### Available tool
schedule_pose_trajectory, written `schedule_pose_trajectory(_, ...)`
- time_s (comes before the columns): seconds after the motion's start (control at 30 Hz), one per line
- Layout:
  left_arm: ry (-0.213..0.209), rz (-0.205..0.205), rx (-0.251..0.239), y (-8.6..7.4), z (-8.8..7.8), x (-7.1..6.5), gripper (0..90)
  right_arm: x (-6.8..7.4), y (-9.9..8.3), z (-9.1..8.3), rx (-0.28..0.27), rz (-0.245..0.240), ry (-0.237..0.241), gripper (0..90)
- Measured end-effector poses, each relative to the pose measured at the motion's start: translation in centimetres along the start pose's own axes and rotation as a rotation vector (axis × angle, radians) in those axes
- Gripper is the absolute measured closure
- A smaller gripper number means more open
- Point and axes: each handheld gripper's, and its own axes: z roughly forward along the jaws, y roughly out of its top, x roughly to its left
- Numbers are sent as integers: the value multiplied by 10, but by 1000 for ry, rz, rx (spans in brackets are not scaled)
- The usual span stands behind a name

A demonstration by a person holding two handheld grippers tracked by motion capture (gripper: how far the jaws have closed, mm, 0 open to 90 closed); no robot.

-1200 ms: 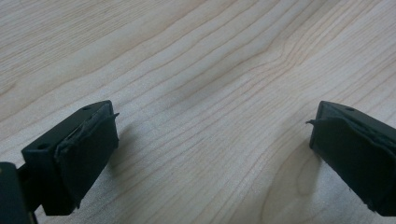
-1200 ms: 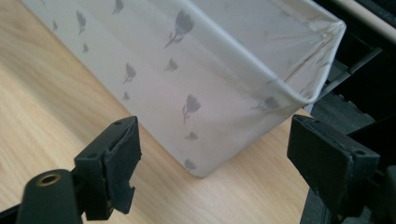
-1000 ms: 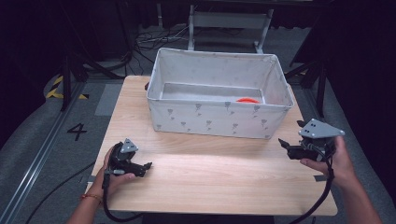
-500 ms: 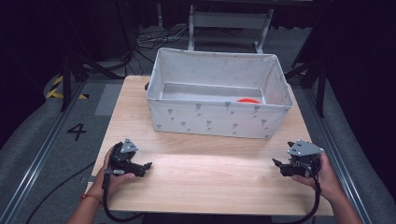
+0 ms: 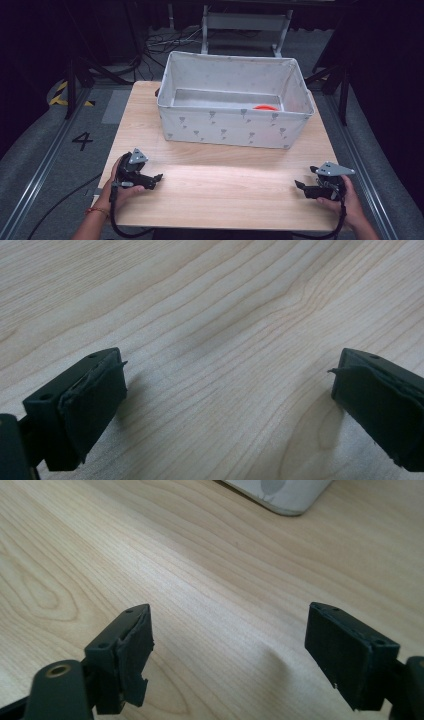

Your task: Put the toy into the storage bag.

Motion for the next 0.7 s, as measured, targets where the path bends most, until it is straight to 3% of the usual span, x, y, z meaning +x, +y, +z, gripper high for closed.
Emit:
schedule_pose_trajectory(0.1,0,-2,-1,0,0,0,14,-5,-7,4,18,30,-8,190)
schedule_pose_trajectory(0.17,-8,-12,3,0,0,-1,14,-9,-10,6,2,81,19,176)
schedule_pose_trajectory(0.7,15,-22,3,0,0,-2,8,-11,-10,6,7,76,20,155)
